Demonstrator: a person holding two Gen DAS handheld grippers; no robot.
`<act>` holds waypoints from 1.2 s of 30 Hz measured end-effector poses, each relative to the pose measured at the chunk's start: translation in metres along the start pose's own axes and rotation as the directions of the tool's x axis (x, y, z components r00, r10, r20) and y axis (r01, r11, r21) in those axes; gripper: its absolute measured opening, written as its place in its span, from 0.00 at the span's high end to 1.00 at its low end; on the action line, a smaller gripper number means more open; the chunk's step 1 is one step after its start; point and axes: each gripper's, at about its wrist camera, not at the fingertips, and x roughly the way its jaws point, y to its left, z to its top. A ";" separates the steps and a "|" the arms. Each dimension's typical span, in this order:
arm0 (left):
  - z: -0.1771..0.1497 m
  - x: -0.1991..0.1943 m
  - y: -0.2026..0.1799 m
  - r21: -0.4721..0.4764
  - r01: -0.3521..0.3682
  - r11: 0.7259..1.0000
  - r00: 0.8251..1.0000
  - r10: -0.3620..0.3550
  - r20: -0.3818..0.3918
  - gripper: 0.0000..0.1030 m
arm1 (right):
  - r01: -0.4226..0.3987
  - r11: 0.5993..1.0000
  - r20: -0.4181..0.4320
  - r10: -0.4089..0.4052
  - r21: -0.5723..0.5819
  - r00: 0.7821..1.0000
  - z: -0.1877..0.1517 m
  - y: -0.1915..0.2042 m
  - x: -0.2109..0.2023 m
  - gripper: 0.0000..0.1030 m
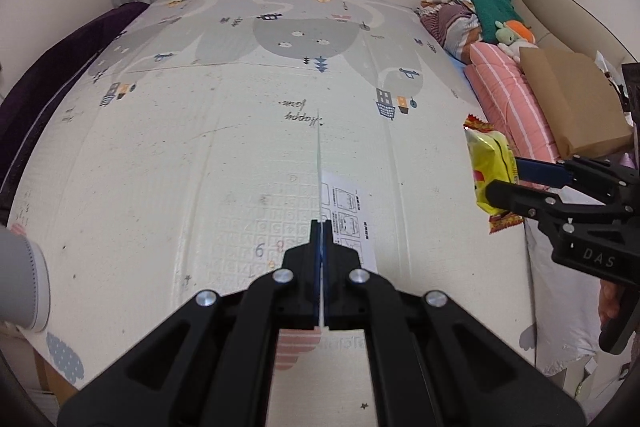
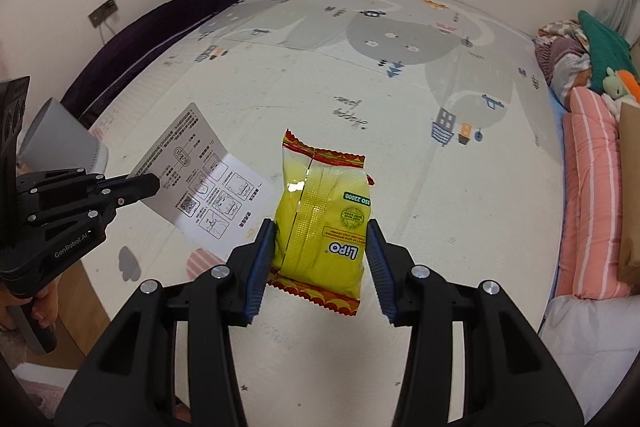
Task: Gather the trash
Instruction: 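Lift the snack packet and leaflet and carry both to the grey bin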
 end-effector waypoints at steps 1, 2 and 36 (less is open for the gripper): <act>-0.005 -0.014 0.005 -0.018 -0.017 1.000 1.000 0.017 0.008 0.99 | -0.026 0.999 0.002 0.026 -0.023 1.000 0.000 0.013 -0.007 0.58; -0.010 -0.028 0.009 -0.043 -0.032 0.999 0.999 0.032 0.015 0.99 | -0.045 0.998 0.006 0.046 -0.049 0.999 -0.001 0.025 -0.013 0.58; -0.176 -0.354 0.377 -0.573 -0.436 0.695 0.798 0.592 0.111 0.99 | -0.303 0.824 0.037 0.364 -0.478 0.931 0.079 0.539 -0.035 0.58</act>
